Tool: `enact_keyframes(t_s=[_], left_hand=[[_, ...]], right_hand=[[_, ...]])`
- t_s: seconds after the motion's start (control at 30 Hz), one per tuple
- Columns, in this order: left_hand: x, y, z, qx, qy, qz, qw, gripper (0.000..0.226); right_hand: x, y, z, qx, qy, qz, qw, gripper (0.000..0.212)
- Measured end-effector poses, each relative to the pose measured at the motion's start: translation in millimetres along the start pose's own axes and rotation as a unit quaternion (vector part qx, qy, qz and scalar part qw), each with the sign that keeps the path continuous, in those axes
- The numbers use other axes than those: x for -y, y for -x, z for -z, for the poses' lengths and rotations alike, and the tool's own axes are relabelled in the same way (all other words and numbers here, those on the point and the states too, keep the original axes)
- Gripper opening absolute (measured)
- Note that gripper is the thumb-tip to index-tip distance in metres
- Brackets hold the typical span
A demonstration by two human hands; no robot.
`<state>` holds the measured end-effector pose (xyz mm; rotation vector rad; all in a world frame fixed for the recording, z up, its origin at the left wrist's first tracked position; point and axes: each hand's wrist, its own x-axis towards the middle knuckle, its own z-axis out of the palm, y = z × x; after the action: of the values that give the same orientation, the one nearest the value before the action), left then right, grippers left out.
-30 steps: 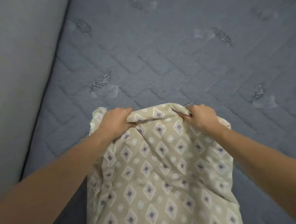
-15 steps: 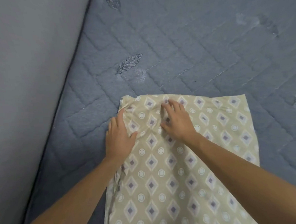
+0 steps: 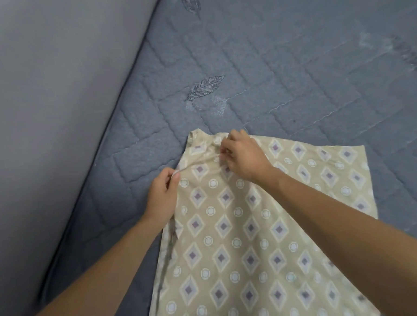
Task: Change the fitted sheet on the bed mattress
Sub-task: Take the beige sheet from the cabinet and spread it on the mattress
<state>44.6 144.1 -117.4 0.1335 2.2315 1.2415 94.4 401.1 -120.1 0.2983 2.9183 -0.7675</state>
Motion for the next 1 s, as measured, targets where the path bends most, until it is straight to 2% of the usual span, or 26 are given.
enact_keyframes(t_s=[0.07,0.2,0.27,0.33,0.4,0.47,0.5,0.63,0.9,0.93,1.0], left_hand=[[-0.4,4.8,-0.7,0.011,0.039,0.022,0.999,0.022],[5.8,18.9,-4.3,0.073,0.06,0.052,0.994,0.006],[16.5,26.6,-3.8,0.099,0.038,0.037,0.994,0.011],[28.3,31.8,-1.9,0.102,0.012,0.021,0.995,0.027],[37.6,37.8,0.1,0.096,-0.019,0.013,0.995,0.042],[41.5,46.1,2.0,0.097,-0.056,0.018,0.994,0.038],[44.4,50.9,2.3,0.105,-0.073,0.019,0.992,0.03],[58.4,67.7,-0.6,0.127,-0.116,-0.007,0.985,0.022],[55.2,94.3,-11.2,0.078,-0.134,-0.048,0.987,0.033],[56.2,96.5,-12.0,0.076,-0.136,-0.05,0.987,0.035],[59.2,99.5,-13.9,0.077,-0.135,-0.064,0.986,0.039]], right_hand=[[5.7,0.4,1.4,-0.009,0.008,0.013,1.0,0.01],[29.9,-3.0,-1.2,0.043,0.022,0.101,0.994,0.055],[41.6,-5.9,-9.1,0.086,0.031,0.166,0.982,0.072],[48.5,-8.9,-14.1,0.145,0.045,0.195,0.969,0.06],[50.3,-8.4,-12.5,0.174,0.066,0.198,0.962,0.031],[46.1,-6.3,-8.2,0.136,0.06,0.191,0.97,0.009],[42.7,-4.7,-6.2,0.125,0.059,0.183,0.973,0.009],[29.6,4.9,-4.3,0.113,0.086,0.183,0.973,0.028],[24.4,21.9,-10.5,0.109,0.131,0.176,0.97,0.031],[28.2,21.9,-10.0,0.103,0.138,0.178,0.969,0.038],[36.5,20.8,-9.1,0.125,0.155,0.191,0.961,0.068]])
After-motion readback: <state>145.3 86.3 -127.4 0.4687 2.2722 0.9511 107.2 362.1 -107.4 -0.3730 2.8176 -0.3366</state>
